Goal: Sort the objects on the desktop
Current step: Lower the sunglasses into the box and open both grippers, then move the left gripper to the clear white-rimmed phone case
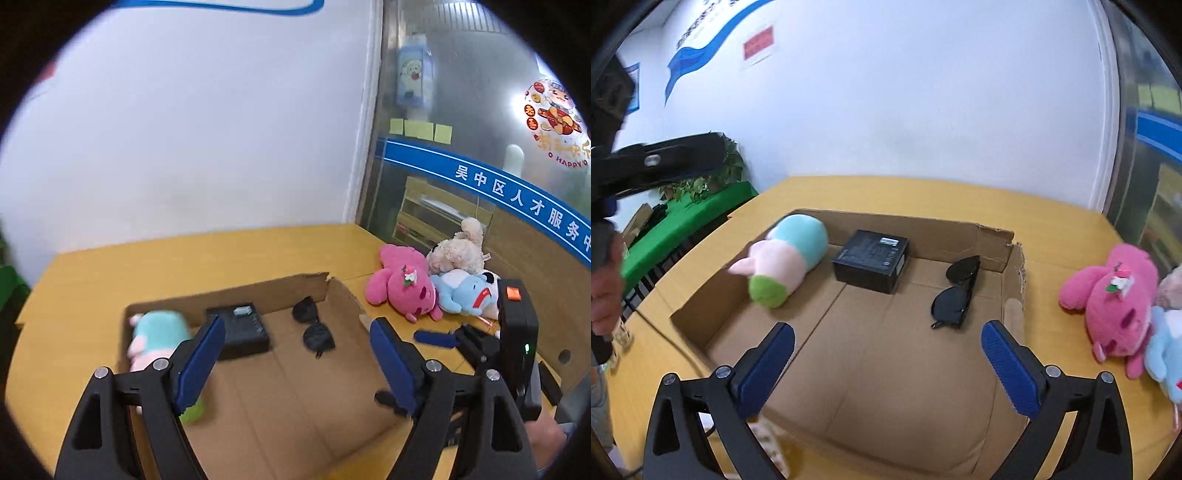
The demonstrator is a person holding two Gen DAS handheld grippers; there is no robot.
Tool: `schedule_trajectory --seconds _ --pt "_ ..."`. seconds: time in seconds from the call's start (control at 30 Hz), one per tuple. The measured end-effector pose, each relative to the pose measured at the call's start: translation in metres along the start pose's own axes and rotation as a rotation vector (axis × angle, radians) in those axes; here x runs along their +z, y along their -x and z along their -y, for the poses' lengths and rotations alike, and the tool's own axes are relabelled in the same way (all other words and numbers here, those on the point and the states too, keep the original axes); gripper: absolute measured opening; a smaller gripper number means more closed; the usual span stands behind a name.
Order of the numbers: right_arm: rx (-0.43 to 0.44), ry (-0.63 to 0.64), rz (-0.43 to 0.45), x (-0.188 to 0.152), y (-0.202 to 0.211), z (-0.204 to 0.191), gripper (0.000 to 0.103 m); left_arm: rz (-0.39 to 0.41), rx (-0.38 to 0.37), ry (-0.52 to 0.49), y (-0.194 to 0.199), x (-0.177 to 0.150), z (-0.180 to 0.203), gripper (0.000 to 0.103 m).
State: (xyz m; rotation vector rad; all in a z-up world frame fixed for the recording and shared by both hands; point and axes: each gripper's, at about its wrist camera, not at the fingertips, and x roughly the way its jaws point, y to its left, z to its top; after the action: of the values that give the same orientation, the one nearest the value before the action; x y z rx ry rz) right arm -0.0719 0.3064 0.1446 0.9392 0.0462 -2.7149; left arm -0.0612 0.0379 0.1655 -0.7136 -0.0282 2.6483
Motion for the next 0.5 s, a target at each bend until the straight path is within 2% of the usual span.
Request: schedule_trajectory --seconds 0.2,0.37,0.5 --pt "-0.052 -0.001 0.040 -0.030 0.031 -0.027 0.103 0.000 0.091 0.031 0.035 -0.045 0.009 0.081" --pt "-0.084 -0.002 0.040 -0.042 0.053 -0.034 0.103 -0.005 0.104 0.071 0.047 -0.066 0.003 0.081" --pt "-0.093 -0.012 0.044 -0.052 0.063 -0.035 0.103 0.003 0.105 0.056 0.059 -0.076 0.006 0.081"
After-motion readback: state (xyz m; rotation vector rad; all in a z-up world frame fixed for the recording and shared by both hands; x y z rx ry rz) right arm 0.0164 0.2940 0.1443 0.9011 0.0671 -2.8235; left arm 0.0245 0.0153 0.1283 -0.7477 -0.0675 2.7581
